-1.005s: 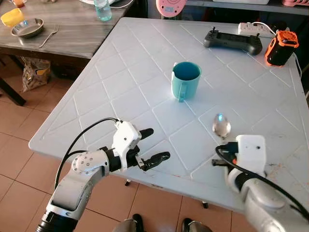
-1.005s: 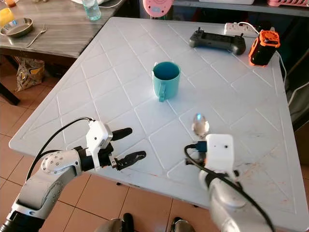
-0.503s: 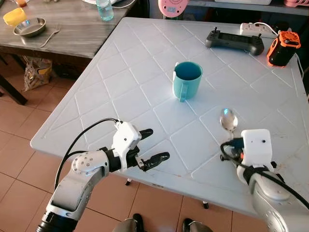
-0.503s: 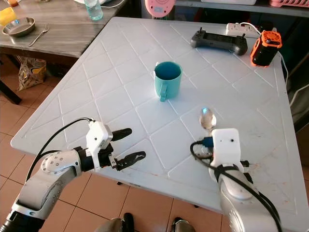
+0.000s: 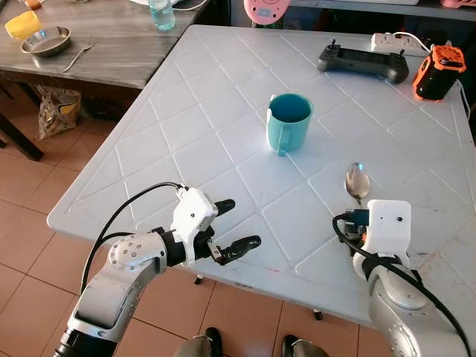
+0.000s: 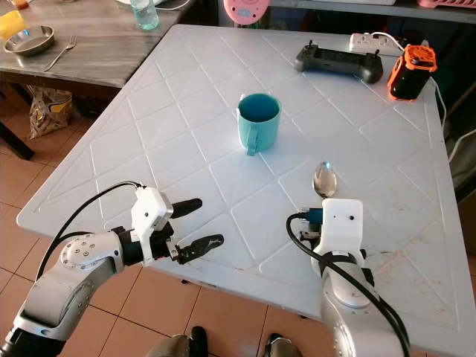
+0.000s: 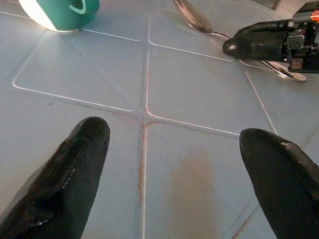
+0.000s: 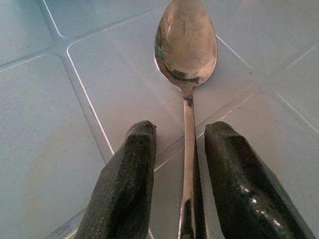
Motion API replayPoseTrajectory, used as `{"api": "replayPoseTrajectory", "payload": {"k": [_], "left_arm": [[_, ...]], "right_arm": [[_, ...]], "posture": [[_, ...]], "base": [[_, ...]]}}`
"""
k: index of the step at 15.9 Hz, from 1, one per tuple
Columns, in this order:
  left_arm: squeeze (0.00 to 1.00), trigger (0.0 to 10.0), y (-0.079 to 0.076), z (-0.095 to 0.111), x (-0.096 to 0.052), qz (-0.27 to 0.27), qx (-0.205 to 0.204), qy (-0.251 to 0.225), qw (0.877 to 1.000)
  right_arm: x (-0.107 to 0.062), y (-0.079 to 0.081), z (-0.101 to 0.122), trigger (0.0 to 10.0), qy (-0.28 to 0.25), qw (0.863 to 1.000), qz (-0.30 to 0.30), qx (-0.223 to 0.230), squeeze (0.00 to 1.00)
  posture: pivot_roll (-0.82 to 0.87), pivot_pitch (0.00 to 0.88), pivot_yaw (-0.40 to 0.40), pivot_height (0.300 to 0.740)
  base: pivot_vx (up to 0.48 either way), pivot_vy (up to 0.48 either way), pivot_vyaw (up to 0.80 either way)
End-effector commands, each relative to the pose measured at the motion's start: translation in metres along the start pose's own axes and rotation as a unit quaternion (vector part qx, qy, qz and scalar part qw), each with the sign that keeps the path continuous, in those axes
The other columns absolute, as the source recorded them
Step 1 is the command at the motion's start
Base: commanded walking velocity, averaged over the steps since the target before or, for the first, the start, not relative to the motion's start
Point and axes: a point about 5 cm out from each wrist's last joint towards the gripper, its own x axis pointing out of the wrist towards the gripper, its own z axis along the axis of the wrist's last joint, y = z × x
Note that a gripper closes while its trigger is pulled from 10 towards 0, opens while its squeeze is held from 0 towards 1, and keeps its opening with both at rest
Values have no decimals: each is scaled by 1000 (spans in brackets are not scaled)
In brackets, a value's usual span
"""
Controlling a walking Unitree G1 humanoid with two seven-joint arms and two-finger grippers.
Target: Setting the table
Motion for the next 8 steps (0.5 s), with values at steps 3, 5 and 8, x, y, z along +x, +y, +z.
{"api": "replayPoseTrajectory", "payload": {"k": [3, 5, 8], "left_arm": [[0, 10000, -1, 3, -1, -4, 4, 3, 1000], [0, 10000, -2, 5, 0, -4, 4, 3, 1000], [0, 10000, -3, 5, 3, -6, 4, 4, 1000]], "right_arm": [[3, 3, -2, 10000, -1, 1000, -3, 1, 1000], [6, 1, 3, 10000, -10, 1000, -10, 3, 1000], [10, 3, 4, 10000, -14, 1000, -14, 5, 1000]], "posture": [[30, 227, 86, 740], [30, 226, 87, 740], [30, 226, 86, 740]], "base": [[0, 0, 0], [0, 0, 0], [0, 0, 0]]}}
